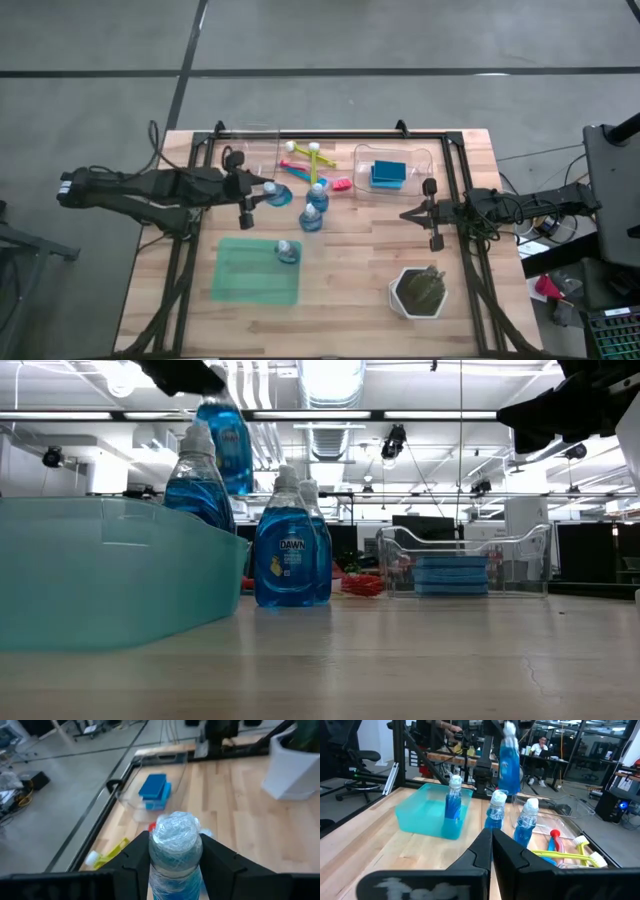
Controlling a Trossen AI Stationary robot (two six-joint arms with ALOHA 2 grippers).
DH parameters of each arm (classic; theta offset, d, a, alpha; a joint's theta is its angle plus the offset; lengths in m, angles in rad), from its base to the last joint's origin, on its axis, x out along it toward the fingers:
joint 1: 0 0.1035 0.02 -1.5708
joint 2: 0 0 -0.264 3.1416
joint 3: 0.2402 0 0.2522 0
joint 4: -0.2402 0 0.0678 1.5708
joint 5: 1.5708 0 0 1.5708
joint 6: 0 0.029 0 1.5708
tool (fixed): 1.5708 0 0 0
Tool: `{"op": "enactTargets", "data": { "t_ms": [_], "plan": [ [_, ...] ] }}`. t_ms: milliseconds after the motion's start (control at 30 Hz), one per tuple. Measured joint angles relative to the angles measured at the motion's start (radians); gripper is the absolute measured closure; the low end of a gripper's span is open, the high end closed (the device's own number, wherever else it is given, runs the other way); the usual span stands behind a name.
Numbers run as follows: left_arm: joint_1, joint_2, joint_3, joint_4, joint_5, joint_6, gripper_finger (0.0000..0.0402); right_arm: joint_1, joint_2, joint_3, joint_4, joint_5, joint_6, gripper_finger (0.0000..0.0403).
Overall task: Pick & Place Kitchen Sink Supplies
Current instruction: Put the blue dishwashing liquid bottle into the green bin
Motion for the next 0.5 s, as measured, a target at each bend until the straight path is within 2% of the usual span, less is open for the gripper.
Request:
{"op": "enactTargets", "data": {
  "t_ms": [267, 500],
  "plan": [
    [-0.050, -0.052, 0.056, 0.002, 0.135, -0.055, 0.0273, 0.000, 0.000, 0.000, 0.000, 0.000, 0.001, 0.0394],
    [-0.141, -0.064, 0.068, 0.005, 0.186, -0.103, 0.0267, 0.000, 0.000, 0.000, 0.000, 0.000, 0.000, 0.0394]
  ]
}}
